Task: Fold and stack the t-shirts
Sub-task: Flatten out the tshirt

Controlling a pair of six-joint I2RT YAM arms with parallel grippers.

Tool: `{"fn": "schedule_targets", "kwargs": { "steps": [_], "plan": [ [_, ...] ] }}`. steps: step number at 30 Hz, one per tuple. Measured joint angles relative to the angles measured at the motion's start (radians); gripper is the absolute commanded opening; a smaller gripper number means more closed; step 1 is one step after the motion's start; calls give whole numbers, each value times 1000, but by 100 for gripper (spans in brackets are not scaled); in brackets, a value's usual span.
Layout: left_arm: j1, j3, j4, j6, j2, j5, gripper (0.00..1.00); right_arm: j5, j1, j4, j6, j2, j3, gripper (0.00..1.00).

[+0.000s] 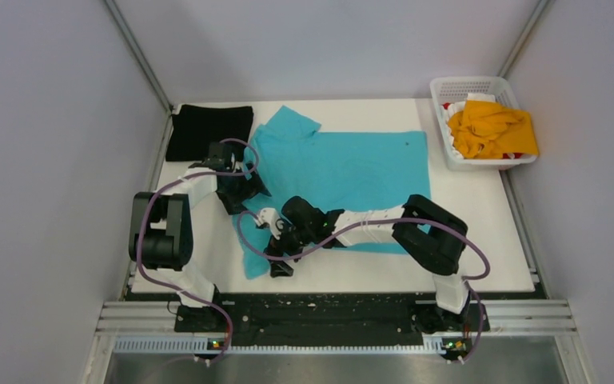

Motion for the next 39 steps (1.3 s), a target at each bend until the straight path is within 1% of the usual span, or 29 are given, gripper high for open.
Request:
{"fn": "schedule_targets", "kwargs": {
  "steps": [10,15,17,19,21,24,27,31,35,36,39],
  "plan": [
    [0,8,-33,25,0,-9,99,-72,1,-49,32,-166,-197,98],
    [0,3,-75,43,-16,-13,99,-85,1,-76,51,-178,-202,98],
    [1,-1,-95,48,-35,-13,99,-84,2,-113,60,-195,-202,99],
    [1,-2,-118,51,-62,-14,99,-69,3,-138,66,-217,-202,99],
    [0,-3,-143,51,-108,-22,99,-16,4,-169,82,-270,-201,99],
    [-3,-10,-166,47,-187,-35,99,92,-16,-182,118,-391,-201,99],
    [-8,-18,-184,39,-250,-44,99,222,-92,-180,182,-521,-202,99],
    [-35,-49,-176,21,-275,-48,99,384,-309,-172,304,-636,-241,99],
    [-91,-105,-151,-6,-255,-31,99,499,-547,-212,432,-682,-352,99],
    [-102,-115,-144,-11,-243,-30,99,526,-584,-236,452,-682,-378,99],
    [-114,-144,-127,-22,-208,-38,99,582,-633,-309,502,-682,-434,99]
  ]
}}
